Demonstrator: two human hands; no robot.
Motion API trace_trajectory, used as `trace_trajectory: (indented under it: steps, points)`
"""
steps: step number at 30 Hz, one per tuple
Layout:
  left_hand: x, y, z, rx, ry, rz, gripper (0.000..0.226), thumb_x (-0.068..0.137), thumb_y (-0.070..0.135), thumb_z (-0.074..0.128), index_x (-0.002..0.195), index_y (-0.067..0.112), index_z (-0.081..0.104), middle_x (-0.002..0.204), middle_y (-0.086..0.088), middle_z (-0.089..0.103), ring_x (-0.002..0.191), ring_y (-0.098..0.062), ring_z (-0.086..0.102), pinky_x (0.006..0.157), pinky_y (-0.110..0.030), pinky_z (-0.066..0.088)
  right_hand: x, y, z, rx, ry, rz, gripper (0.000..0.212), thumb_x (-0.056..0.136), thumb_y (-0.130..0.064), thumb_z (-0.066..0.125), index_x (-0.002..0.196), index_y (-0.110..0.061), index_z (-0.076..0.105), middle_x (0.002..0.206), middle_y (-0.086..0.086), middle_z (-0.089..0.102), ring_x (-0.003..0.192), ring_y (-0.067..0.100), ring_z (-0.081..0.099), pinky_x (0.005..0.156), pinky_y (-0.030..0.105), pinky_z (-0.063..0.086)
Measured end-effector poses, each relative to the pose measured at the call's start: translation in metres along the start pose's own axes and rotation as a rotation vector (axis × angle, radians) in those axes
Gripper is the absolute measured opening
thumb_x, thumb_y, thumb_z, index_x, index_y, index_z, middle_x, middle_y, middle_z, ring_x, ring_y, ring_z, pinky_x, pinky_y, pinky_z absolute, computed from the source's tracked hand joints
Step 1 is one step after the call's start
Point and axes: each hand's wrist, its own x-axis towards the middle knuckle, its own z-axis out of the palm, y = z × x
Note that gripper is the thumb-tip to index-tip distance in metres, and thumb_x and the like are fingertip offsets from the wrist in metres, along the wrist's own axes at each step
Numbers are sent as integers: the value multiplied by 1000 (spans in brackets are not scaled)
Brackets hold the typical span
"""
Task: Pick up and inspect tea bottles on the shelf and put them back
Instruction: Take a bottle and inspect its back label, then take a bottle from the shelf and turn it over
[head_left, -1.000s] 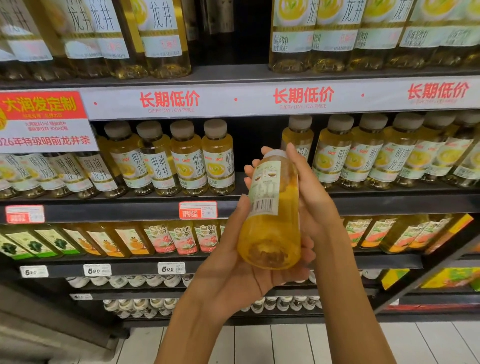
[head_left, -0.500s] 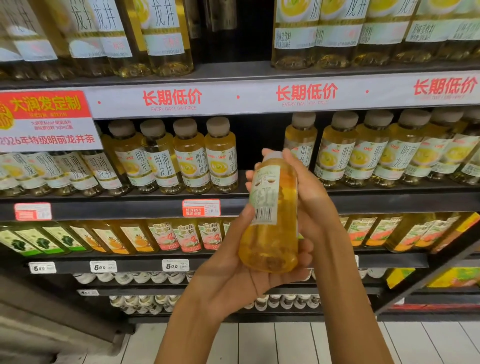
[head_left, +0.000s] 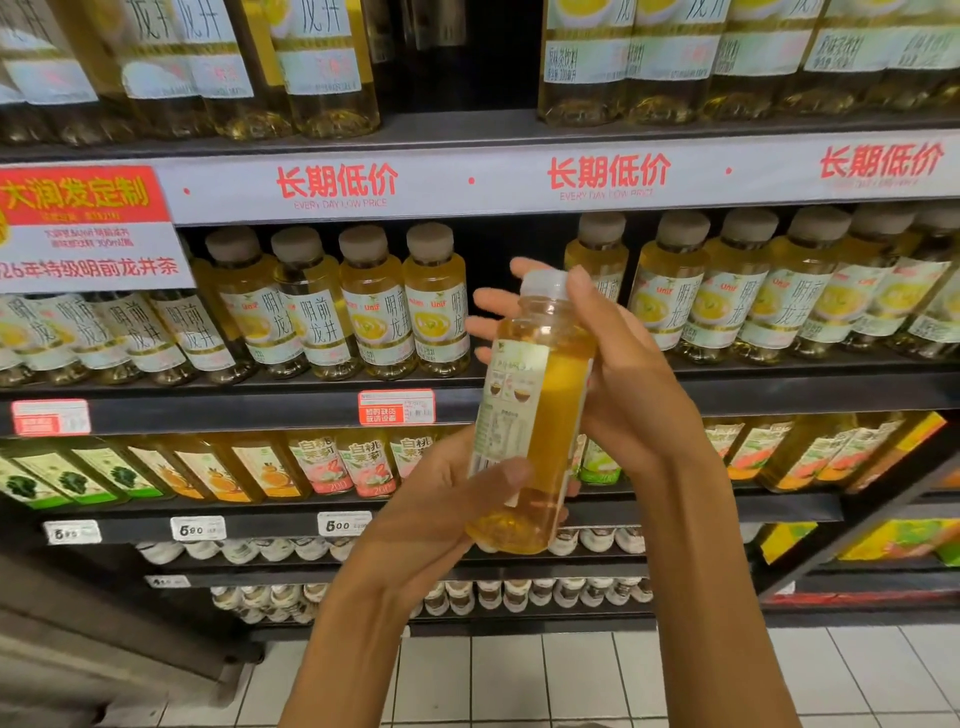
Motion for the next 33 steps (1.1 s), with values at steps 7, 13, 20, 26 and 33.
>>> trace_trajectory:
  steps: [7,13,20,26,33]
  points:
    - [10,-2,4,446,152,0,61,64,25,86,115,30,52,106,10,71,97,1,66,75,-12,51,-8,-8,6,-230,18,-179,30,88,-25,57,118,-18,59,100,0,74,100,15,68,79,24,54]
    - [19,-8,13,482,387,244,55,67,-8,80,107,21,54,95,8,68,84,2,67,67,-10,50,-11,-16,10,-261,-128,-195,51,75,-25,75,123,-21,56,112,1,70,103,14,66,79,24,52]
    - [22,-2,5,524,360,348,58,65,-14,78,106,20,54,88,15,70,82,5,65,65,-9,50,-14,-22,9,-364,-303,-231,55,72,-46,73,116,-15,61,116,-2,64,112,22,60,88,30,51]
    - [24,3,4,550,329,392,63,66,-12,78,115,16,52,100,7,65,91,5,64,70,-10,50,-12,-21,1,-393,-358,-300,47,71,-40,78,111,-18,65,113,5,64,111,33,59,90,38,50]
    - [14,8,2,452,135,214,62,61,10,86,114,25,57,103,7,72,95,-10,69,75,-18,53,-8,-17,7,-300,-105,-259,60,71,-65,66,108,-18,59,97,-5,71,101,22,65,84,33,55]
